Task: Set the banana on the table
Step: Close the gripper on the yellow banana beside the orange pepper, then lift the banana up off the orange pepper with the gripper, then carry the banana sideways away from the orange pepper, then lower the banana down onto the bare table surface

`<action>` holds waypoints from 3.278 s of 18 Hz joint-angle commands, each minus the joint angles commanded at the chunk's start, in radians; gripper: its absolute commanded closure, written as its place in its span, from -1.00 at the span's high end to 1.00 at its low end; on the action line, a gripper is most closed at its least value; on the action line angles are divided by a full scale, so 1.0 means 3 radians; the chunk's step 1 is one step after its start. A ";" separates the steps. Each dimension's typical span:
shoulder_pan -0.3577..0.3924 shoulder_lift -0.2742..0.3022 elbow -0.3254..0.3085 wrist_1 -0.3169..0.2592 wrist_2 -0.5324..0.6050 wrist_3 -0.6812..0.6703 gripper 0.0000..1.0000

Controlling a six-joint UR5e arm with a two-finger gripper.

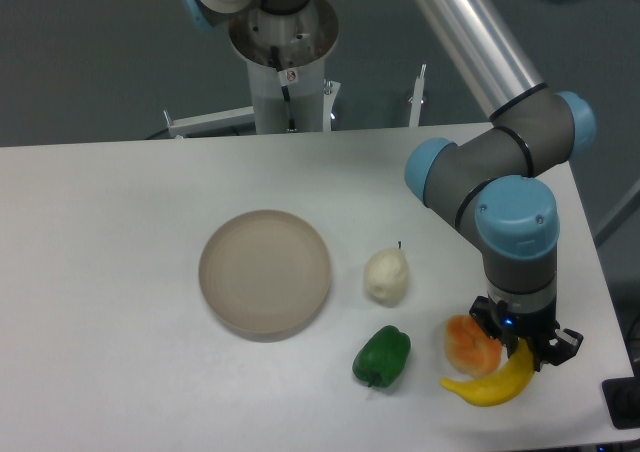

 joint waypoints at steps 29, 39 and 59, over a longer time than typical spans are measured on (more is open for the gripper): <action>0.0869 0.1125 -0.1533 -0.0164 -0.0250 0.1798 -0.33; 0.1094 0.1140 -0.1948 -0.0097 -0.0557 0.1694 -0.34; 0.1089 0.0680 -0.1851 0.0174 -0.0562 0.1406 -0.34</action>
